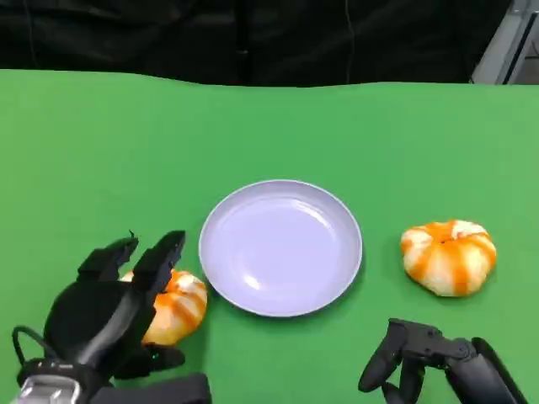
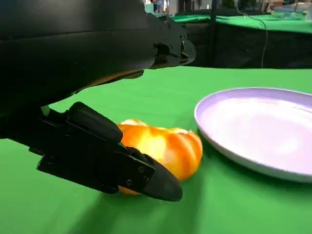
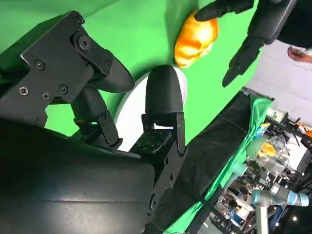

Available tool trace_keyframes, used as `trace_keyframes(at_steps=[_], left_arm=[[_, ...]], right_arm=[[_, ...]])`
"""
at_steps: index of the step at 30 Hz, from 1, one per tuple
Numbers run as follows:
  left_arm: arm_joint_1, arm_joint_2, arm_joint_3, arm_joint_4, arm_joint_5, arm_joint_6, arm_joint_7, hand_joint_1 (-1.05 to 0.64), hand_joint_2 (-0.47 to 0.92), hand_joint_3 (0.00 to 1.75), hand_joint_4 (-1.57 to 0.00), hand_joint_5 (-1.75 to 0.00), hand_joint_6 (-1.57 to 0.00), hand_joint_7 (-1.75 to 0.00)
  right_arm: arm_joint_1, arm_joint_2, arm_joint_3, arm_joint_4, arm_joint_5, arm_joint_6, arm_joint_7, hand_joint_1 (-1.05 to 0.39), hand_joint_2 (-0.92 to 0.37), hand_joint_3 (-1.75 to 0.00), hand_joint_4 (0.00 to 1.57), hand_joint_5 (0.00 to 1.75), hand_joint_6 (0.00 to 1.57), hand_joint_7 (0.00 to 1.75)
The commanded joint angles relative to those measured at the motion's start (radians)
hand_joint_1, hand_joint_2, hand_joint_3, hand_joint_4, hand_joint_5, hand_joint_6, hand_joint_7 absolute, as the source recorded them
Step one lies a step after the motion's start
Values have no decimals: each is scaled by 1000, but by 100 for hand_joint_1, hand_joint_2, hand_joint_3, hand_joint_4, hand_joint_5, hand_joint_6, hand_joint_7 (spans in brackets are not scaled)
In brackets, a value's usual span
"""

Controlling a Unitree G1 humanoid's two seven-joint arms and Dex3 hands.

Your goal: Grasp the bread from the table and place it into the plate.

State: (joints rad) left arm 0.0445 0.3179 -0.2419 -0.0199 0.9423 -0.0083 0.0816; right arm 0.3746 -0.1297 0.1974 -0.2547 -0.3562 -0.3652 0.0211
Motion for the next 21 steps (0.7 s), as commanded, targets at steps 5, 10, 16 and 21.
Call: trace_keyframes(at_steps=[5,10,16,21], left_arm=[[-114,19,-50,123,-17,52,-64,-65,92,7,-51,-29,-43,-4],[-174,15,-85,209,-24,83,-87,-59,92,10,-68,-31,-57,-6],[-230,11,-130,298,-39,121,-125,-58,92,15,-55,-64,-64,-1],[-253,12,-153,336,-56,145,-144,-52,92,19,-51,-68,-69,-3]], right_arm=[[-3,-3,1,-2,6,2,-9,-6,-33,-135,76,172,78,125],[0,-3,1,-7,9,3,-10,-7,-34,-133,77,173,78,124],[-3,-4,1,-7,8,3,-11,-7,-34,-133,77,173,79,123],[-5,-2,3,-7,3,8,-12,-8,-34,-133,77,171,78,124]])
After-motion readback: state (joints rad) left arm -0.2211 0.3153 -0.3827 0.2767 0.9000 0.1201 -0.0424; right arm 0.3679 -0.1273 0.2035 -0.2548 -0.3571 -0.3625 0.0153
